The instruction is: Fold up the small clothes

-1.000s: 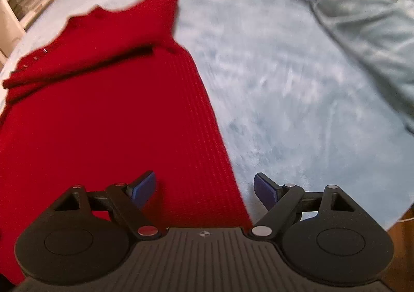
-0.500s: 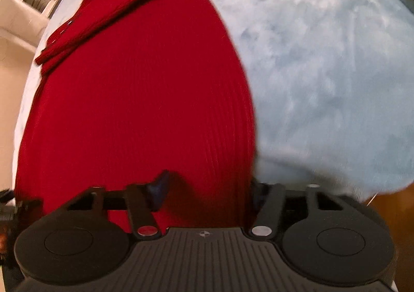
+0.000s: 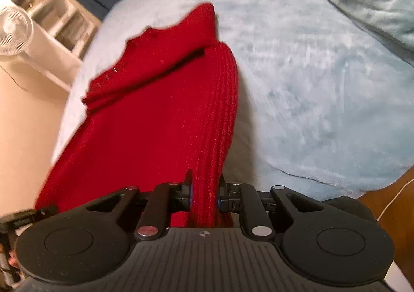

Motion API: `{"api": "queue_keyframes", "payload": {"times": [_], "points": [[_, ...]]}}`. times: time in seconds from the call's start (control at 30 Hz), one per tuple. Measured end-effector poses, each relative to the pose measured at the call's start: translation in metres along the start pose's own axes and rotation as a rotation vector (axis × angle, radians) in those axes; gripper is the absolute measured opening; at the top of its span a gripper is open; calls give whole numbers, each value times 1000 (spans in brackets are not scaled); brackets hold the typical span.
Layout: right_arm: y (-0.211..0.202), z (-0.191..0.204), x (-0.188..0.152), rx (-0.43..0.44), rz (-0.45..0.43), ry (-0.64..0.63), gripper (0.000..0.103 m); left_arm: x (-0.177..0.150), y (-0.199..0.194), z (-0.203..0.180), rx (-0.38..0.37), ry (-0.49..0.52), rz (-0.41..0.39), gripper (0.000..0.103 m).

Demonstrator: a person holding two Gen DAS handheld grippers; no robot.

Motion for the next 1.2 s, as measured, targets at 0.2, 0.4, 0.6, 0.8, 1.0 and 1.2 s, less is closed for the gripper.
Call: {"api": "queue_keyframes", "payload": {"times": [0.2, 0.4, 0.6, 0.8, 1.0, 1.2], "points": [[-22, 12, 4, 28, -58, -8, 14, -9, -24, -7, -14, 11, -30, 18], [-55, -1, -35, 13, -34, 40, 14, -50, -63, -4, -22, -27, 2, 18], [-80, -19, -72, -6, -7, 130, 14, -83, -76, 1, -16, -70, 62, 18], [-73, -14, -62, -11, 30, 134, 14, -66, -68, 8, -25, -127, 95, 18], [-60, 6, -7, 26, 41, 238, 13, -14, -47, 19, -46, -240, 117, 18], [13, 34, 109, -1, -15, 222, 12, 116, 24, 30, -45, -235, 53, 19]]}}
Point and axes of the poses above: each gripper's, at about its wrist camera, not at the fingertips, and y roughly the way its jaws point, z to its left, x to its top, the point moved 9 cm from there along y, roughly the way its jaws point, and after that the axes turned 15 degrees about -z, right-handed, at the moved point
